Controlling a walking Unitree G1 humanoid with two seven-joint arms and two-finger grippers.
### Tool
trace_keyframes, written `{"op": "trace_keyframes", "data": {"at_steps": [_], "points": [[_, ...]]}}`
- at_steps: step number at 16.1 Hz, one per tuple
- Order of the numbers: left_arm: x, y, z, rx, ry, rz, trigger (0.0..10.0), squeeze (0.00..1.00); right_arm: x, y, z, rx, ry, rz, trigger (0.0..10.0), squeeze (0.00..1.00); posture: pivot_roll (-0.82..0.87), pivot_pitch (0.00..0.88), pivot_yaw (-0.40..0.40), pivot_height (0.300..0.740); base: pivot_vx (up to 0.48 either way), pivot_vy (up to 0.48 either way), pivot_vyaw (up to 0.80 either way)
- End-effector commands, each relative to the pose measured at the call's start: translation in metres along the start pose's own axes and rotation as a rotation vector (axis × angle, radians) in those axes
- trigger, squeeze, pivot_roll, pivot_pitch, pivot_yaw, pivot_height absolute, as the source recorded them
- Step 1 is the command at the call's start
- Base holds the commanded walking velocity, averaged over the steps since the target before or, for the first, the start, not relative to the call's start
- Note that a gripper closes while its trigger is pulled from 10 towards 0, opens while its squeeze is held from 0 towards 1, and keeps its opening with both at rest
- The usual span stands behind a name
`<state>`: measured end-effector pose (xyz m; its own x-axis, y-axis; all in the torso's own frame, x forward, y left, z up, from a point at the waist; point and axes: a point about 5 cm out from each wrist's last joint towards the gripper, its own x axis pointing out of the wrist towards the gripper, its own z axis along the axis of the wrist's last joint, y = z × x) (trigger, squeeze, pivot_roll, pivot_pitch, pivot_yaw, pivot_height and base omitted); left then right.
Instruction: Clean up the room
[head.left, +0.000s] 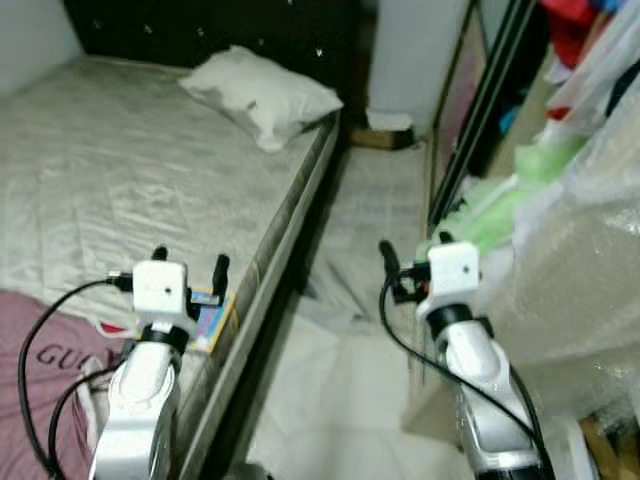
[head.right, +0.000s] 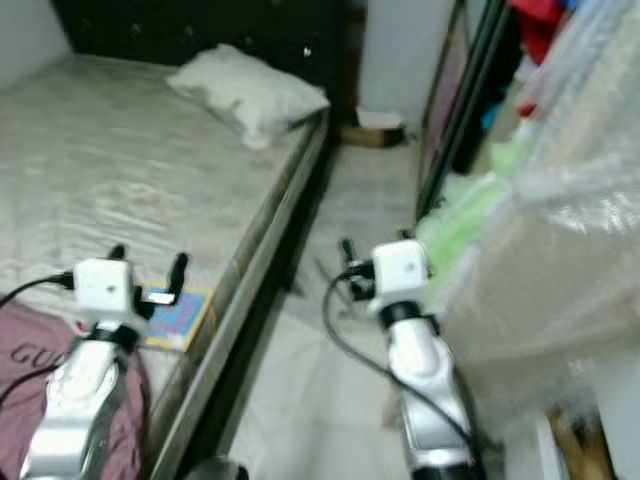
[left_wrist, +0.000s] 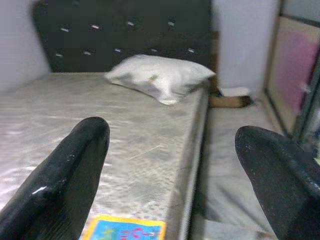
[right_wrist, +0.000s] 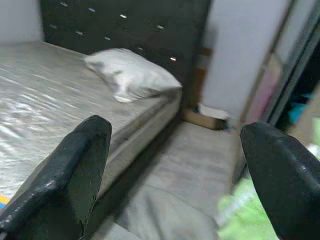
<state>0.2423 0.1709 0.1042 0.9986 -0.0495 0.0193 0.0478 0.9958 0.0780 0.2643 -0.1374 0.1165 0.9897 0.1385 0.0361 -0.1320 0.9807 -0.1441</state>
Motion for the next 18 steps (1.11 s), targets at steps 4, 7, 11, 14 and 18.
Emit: {"op": "trace_keyframes", "data": {"at_steps": [4,7,11,14,18], "points": [[0.0016,-0.0029,0.0018,0.017,-0.001,-0.013,10.0,0.00,-0.0012,-0.0046,-0.0012,0.004,0.004,-0.020,10.0,0.00,0.01,0.000,-0.007,0.740,0.000,0.000,0.80],[0.0023,0.0003,0.0010,0.019,0.010,0.006,10.0,0.00,0.0001,-0.0027,-0.0006,0.010,0.001,-0.015,10.0,0.00,0.02,0.000,-0.007,0.740,0.000,0.000,0.80],[0.0029,0.0005,0.0011,0.026,0.012,0.004,10.0,0.00,0.0010,-0.0017,-0.0006,0.017,0.001,-0.008,10.0,0.00,0.02,0.000,-0.007,0.740,0.000,0.000,0.80],[0.0036,-0.0007,0.0009,0.024,0.016,-0.002,10.0,0.00,0.0008,-0.0015,-0.0004,0.018,0.001,-0.005,10.0,0.00,0.02,0.000,-0.005,0.740,0.000,0.000,0.80],[0.0042,-0.0020,0.0006,0.016,0.021,-0.005,10.0,0.00,0.0012,-0.0020,-0.0005,0.019,0.003,-0.002,10.0,0.00,0.02,0.000,-0.008,0.740,0.000,0.000,0.80]]}}
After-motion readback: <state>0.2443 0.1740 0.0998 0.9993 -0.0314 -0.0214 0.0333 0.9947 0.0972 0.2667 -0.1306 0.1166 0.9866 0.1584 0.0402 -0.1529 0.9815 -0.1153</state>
